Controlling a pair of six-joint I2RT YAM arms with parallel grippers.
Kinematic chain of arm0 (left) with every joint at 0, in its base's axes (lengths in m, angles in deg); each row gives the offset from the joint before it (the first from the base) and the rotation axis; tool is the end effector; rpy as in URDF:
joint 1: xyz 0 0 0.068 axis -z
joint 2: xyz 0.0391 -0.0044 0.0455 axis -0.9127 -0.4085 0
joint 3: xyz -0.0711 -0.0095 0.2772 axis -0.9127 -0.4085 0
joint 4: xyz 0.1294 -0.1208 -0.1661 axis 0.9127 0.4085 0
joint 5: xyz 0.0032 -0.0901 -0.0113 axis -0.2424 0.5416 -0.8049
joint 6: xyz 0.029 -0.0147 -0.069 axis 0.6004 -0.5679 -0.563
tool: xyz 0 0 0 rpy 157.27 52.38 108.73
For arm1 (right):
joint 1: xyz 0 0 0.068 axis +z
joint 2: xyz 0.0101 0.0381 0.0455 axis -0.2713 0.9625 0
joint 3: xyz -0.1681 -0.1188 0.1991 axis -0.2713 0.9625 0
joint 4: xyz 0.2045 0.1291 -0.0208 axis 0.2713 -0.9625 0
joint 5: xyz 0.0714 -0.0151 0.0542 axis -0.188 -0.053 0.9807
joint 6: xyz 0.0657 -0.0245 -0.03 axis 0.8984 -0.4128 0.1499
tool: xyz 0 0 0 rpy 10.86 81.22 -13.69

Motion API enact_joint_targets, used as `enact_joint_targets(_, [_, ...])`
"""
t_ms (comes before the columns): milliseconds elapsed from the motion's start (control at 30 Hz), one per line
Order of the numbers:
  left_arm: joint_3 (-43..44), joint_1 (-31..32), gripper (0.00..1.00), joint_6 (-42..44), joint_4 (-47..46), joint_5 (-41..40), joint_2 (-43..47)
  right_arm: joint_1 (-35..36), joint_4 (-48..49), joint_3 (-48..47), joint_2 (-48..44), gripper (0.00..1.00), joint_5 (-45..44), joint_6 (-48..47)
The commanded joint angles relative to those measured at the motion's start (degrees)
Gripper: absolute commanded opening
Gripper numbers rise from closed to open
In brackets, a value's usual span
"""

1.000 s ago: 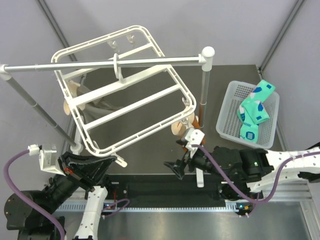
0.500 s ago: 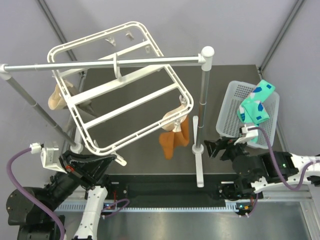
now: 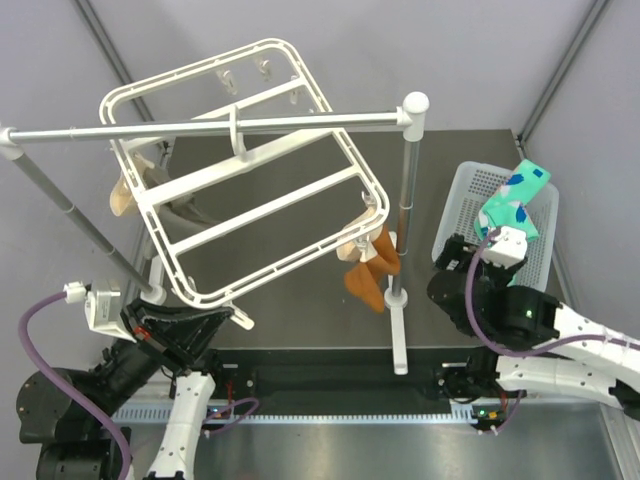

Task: Clip the socks to the hanger
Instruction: Pick up the sock from the bin.

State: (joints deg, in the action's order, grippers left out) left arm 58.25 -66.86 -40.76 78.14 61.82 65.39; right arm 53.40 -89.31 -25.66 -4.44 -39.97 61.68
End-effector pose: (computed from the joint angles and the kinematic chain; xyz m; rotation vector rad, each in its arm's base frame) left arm -0.0724 -0.0456 0.4573 0.1583 1.5360 -1.0404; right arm 0.0877 0.0516 0.3319 0.3335 1.6697 -0.0708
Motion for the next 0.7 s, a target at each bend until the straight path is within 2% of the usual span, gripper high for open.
enact_joint_targets(0, [-0.8, 0.09, 0.0, 1.26, -0.38, -1.12, -1.83, -7.51, 13.81, 0.79, 0.54, 0.84, 1.58, -13.05])
enact_joint_targets(33, [-0.89, 0.01, 0.0, 1.26, -0.38, -1.03, -1.75, -13.62, 18.29, 1.84, 0.02, 0.84, 3.96, -21.88])
enact_joint_targets(67, [-0.8, 0.01, 0.0, 1.26, -0.38, -1.12, -1.74, -16.64, 26.25, 3.94, -0.95, 0.85, 6.68, -25.1])
enact_joint_targets(100, [-0.54, 0.09, 0.0, 1.26, -0.12, -1.21, -1.83, -19.72, 29.55, 5.18, -2.0, 0.85, 11.84, -29.83])
enact_joint_targets(133, [-0.45, 0.09, 0.0, 1.35, -0.12, -1.3, -1.75, -25.32, 33.42, 6.49, -4.62, 0.84, 14.59, -31.97])
enact_joint_targets(200, [-0.1, 0.01, 0.0, 1.44, 0.49, -1.56, -1.66, -30.62, 39.24, 9.31, -6.4, 0.85, 21.43, -34.01])
enact_joint_targets(233, [-0.1, 0.09, 0.0, 1.53, 0.58, -1.56, -1.66, -35.78, 39.95, 9.84, -6.93, 0.84, 23.47, -34.1])
enact_joint_targets(300, [-0.09, 0.01, 0.0, 1.62, 0.67, -1.65, -1.66, -40.91, 40.83, 10.11, -6.06, 0.85, 28.99, -34.1])
enact_joint_targets(333, [-0.18, 0.01, 0.0, 1.7, 0.67, -1.65, -1.66, -45.98, 41.45, 10.02, -4.49, 0.85, 31.12, -34.36])
enact_joint_targets(433, [-0.97, 0.01, 0.0, 1.62, 0.5, -1.65, -1.4, -55.12, 44.51, 10.02, -0.45, 0.85, 39.12, -34.63])
enact_joint_targets(533, [-1.94, 0.01, 0.0, 1.0, -0.03, -1.47, -1.13, -62.87, 52.66, 11.86, 3.85, 0.85, 47.82, -34.89])
enact_joint_targets(667, [-1.94, 0.01, 0.0, 0.65, -0.21, -1.47, -1.13, -72.21, 54.63, 9.86, 11.24, 0.85, 57.67, -28.58])
